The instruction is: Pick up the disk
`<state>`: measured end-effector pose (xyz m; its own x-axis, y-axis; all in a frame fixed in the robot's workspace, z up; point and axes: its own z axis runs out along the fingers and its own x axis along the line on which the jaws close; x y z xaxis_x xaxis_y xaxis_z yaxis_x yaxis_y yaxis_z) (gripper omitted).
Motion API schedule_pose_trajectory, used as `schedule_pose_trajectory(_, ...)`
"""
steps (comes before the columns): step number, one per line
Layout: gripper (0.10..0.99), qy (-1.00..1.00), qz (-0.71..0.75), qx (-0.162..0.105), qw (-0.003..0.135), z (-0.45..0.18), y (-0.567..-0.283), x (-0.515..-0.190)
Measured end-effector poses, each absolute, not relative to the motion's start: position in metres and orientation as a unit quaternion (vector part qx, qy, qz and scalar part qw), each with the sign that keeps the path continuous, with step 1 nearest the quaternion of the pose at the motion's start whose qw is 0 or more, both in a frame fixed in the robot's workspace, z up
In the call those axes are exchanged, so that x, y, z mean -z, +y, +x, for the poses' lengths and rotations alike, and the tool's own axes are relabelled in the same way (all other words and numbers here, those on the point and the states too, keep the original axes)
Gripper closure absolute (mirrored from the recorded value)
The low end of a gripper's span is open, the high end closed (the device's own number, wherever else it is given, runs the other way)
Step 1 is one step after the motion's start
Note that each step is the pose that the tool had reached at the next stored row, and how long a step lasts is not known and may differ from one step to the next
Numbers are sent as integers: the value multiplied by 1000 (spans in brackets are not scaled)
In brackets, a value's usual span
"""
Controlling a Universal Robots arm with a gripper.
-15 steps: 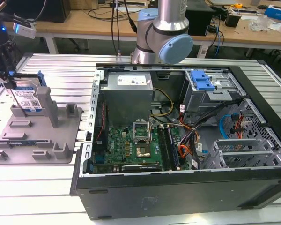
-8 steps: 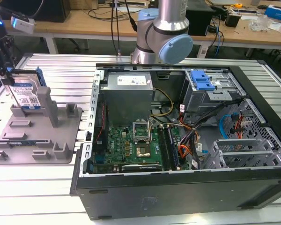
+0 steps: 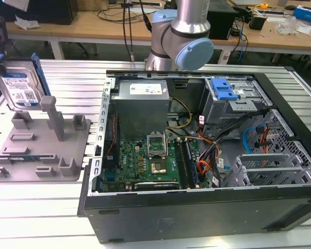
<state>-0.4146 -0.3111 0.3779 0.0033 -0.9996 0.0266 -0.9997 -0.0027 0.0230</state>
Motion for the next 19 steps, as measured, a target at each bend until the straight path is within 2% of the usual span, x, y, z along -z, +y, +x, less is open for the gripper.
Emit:
schedule_pose_trajectory(12,722,-706,708,-1,17,-415,-311,-471)
schedule_pose_trajectory(19,722,-706,708,-1,18,-415,-311,-474)
